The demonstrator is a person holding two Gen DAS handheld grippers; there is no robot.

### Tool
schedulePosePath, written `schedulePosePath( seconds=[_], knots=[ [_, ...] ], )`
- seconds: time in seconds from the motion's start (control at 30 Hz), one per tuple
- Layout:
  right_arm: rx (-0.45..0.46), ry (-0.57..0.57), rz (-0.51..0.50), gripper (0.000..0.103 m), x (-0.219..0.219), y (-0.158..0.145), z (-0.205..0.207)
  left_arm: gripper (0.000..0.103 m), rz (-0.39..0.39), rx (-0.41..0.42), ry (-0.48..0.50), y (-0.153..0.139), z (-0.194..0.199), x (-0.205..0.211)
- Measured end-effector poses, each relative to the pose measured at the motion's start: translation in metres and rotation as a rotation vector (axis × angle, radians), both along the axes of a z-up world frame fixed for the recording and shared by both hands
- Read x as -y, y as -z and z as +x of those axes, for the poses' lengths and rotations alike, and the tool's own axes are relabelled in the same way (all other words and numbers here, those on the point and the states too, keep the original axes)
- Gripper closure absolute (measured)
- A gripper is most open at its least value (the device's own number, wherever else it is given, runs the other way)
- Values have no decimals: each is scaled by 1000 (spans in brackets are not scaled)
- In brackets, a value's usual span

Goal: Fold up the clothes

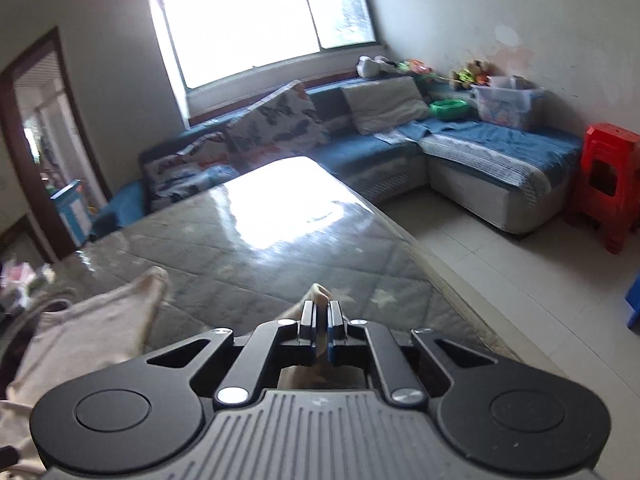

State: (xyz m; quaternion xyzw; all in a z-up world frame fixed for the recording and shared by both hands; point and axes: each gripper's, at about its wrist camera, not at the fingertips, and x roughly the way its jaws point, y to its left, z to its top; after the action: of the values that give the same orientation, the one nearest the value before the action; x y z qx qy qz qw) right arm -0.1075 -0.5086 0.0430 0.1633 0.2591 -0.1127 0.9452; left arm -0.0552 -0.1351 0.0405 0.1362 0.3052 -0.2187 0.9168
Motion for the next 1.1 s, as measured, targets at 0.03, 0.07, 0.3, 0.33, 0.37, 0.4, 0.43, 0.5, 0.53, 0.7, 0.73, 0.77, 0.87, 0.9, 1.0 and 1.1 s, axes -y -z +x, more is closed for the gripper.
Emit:
schedulePosePath(
  seconds=[0.03, 0.07, 0.3, 0.33, 0.37, 0.4, 0.43, 0.5, 0.53, 0.7, 0.73, 0.77, 0.87, 0.9, 1.0, 1.1],
  knots=[
    [15, -26, -2, 99, -5, -8, -3, 0, -3, -3, -2, 1, 0, -1],
    [30, -53, -2, 99, -11, -15, -6, 0, -6, -7, -5, 1, 1, -2],
    [115, -238, 15, 99, -54, -58, -13, 0, -13, -10, -26, 2, -2, -15],
    [121, -265, 20, 99, -62, -63, -12, 0, -14, -5, -32, 2, -3, -18],
    [127, -293, 25, 99, -69, -68, -12, 0, -15, 0, -39, 1, -4, -21],
    [132, -319, 26, 99, -77, -72, -10, 0, -17, 5, -47, 1, -5, -25],
    [136, -346, 26, 99, -85, -77, -9, 0, -20, 10, -53, 0, -6, -29],
    [142, -398, 25, 99, -101, -84, -5, 0, -27, 19, -69, -2, -8, -36],
    [144, -423, 25, 99, -110, -88, -3, 0, -31, 24, -77, -3, -9, -40],
    [144, -545, 19, 99, -159, -102, 10, 0, -54, 42, -116, -7, -14, -58],
    [143, -567, 14, 99, -169, -104, 12, 0, -59, 44, -123, -7, -15, -62],
    [140, -591, 9, 99, -179, -105, 14, 0, -64, 46, -129, -7, -16, -66],
    [120, -658, -20, 99, -212, -104, 20, 0, -79, 52, -147, -7, -19, -77],
    [109, -679, -25, 99, -221, -101, 22, 0, -83, 54, -153, -7, -20, -80],
    [77, -737, -46, 99, -247, -94, 27, 0, -95, 58, -170, -8, -22, -90],
    [38, -787, -54, 99, -270, -83, 35, 0, -105, 59, -187, -8, -23, -99]
  ],
)
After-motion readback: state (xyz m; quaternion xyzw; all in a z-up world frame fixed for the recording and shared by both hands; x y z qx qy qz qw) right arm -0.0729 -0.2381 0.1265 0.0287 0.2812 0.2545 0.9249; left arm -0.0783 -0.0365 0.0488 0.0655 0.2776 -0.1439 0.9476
